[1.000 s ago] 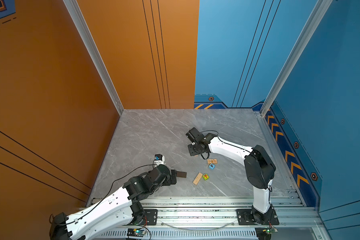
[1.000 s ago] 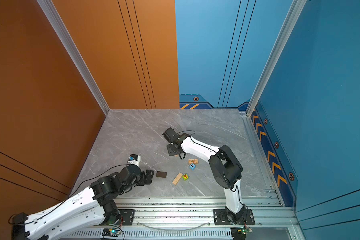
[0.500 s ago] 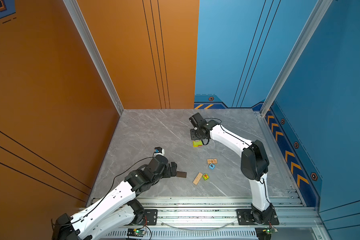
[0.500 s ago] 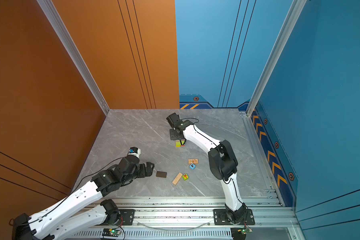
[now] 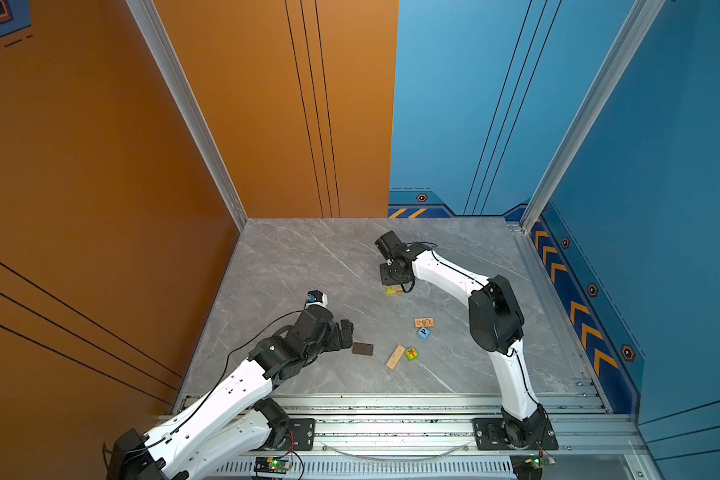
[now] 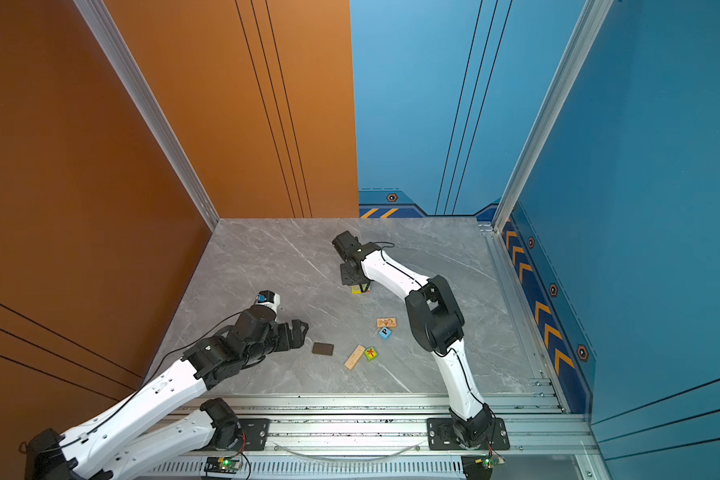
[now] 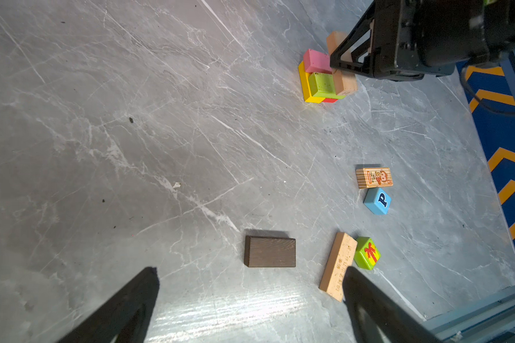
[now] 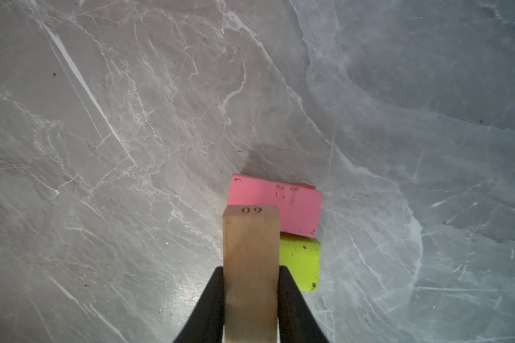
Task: Build the wood block tower
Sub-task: 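Carry the 09 plank to the stack and stand it against the blocks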
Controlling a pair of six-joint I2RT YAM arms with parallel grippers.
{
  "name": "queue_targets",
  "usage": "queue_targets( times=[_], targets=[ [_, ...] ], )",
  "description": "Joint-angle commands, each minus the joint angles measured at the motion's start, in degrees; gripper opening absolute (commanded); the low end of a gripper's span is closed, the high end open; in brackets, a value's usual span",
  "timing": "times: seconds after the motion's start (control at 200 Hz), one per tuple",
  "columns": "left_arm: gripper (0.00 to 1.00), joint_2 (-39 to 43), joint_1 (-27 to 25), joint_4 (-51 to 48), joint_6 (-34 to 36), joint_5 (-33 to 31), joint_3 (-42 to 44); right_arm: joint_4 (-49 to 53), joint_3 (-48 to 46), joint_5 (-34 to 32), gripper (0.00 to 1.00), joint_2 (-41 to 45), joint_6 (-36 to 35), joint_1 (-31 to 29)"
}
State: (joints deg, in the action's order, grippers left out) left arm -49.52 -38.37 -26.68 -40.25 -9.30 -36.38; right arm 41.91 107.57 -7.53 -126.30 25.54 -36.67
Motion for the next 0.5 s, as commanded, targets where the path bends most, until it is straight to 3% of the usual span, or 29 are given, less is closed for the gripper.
queue_targets(
  times=[0.0,0.496],
  targets=[
    [0.98,0.0,0.9,0.6,1.1,1.7,-0.9,1.8,2.0,0.7,0.30,-1.4,1.2,0.6],
    [0.98,0.2,2.4,0.4,1.3,2.6,-0.9,1.6,3.0,2.0,0.31,-3.3,1.7,1.4]
  ],
)
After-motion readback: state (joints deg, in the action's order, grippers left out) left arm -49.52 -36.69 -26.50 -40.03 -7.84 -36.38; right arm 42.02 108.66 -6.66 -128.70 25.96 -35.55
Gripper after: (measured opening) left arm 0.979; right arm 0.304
